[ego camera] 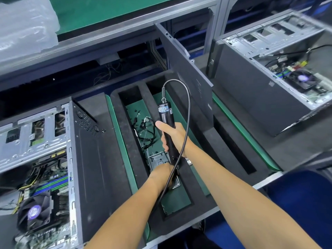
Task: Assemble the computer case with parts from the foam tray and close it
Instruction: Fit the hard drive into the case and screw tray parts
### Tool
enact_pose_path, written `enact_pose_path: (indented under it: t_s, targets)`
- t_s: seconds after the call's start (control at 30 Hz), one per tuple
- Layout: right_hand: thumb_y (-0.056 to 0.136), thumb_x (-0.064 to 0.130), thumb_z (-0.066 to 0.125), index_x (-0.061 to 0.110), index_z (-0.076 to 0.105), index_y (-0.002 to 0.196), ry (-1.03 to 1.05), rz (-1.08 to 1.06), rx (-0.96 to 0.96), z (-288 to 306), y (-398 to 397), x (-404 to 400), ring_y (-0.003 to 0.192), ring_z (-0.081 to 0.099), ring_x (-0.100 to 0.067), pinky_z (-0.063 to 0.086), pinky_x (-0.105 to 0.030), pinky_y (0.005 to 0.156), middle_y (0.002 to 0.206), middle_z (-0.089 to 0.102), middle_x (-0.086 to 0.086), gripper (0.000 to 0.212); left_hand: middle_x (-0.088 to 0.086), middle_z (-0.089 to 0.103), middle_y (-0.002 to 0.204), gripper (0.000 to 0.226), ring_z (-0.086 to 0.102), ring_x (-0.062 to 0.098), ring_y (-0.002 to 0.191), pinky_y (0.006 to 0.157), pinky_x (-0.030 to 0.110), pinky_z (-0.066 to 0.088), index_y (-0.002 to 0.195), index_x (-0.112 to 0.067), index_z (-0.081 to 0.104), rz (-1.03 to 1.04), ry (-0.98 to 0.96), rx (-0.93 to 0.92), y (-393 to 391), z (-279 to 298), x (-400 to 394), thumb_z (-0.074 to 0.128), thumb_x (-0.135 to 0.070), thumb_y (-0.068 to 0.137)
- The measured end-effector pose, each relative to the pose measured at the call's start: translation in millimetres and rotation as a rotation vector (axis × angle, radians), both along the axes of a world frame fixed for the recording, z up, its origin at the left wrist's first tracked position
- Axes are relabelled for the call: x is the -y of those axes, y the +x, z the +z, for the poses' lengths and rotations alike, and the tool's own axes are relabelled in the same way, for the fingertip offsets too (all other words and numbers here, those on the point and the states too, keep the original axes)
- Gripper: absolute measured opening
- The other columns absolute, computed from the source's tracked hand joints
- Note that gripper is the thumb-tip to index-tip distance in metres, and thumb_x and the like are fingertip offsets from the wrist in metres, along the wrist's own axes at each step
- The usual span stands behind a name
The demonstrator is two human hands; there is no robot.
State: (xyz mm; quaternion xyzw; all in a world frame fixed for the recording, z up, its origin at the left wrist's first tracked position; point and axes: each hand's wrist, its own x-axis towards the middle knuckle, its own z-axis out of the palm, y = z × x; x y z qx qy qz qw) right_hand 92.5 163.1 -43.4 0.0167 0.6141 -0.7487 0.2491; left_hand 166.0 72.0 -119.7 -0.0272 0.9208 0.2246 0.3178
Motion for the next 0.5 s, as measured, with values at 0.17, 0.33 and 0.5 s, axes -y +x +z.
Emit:
enact_pose_path:
  t_s: [0.17, 0.33, 0.5]
  targets:
    - [0.070, 0.054, 0.076, 0.015, 0.050, 0.055, 0.007, -0.017, 0.003, 0, 0, -2, 0.040, 0.045, -0.023, 0.043, -0.028, 0.044, 0.050, 0.048, -0.009, 0.049, 0.021, 0.061, 0.107, 0.027, 0.059, 0.036, 0.096, 0.074, 0.033, 0.046, 0.106, 0.002, 0.059, -0.071, -0.110, -0.061, -6, 9, 3, 0.041, 0.004, 0.086]
    - [0.069, 0.055, 0.076, 0.015, 0.050, 0.052, -0.001, -0.013, 0.000, 1, -1, -2, 0.040, 0.045, -0.024, 0.043, -0.029, 0.046, 0.051, 0.048, -0.010, 0.051, 0.018, 0.063, 0.097, 0.023, 0.061, 0.034, 0.090, 0.070, 0.031, 0.046, 0.095, 0.000, 0.060, 0.002, -0.081, -0.098, -12, 15, 5, 0.044, 0.003, 0.080]
    - [0.068, 0.055, 0.077, 0.014, 0.050, 0.057, -0.022, -0.023, 0.020, 2, -2, -3, 0.040, 0.043, -0.024, 0.042, -0.029, 0.045, 0.051, 0.048, -0.010, 0.051, 0.017, 0.064, 0.097, 0.015, 0.062, 0.034, 0.090, 0.068, 0.026, 0.045, 0.096, -0.002, 0.062, 0.247, 0.012, -0.093, -20, 18, 9, 0.055, -0.004, 0.084]
